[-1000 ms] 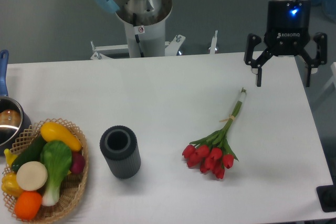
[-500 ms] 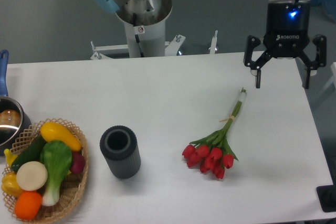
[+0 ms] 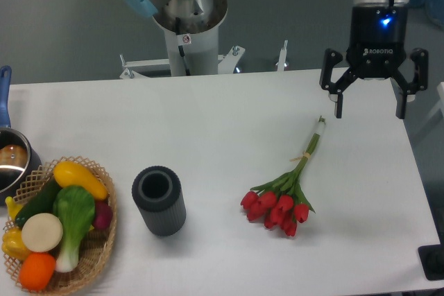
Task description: Pick up the flowers from the table
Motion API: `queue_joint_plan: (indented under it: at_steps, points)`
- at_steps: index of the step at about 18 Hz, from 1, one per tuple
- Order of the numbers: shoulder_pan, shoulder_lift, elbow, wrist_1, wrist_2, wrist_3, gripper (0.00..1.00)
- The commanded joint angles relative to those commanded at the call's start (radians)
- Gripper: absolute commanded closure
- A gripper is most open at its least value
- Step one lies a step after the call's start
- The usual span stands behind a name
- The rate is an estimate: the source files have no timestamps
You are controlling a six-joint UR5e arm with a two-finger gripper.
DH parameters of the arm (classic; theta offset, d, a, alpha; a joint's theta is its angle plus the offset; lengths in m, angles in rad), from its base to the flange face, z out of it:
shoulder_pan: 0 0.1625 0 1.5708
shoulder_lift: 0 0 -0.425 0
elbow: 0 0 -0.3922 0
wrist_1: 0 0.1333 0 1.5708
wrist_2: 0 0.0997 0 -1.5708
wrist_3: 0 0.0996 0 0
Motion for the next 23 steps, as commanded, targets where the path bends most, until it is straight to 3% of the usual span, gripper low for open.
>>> queue_joint_plan:
  at_steps: [12,20,23]
  points:
    - [0.028,-0.002,-0.040,-0.008,0.009,0.155,0.00]
    - [0.029,-0.002,-0.112,-0.015,0.117,0.287,0.00]
    - [0.028,0.000,-0.130,-0.081,0.175,0.350,0.00]
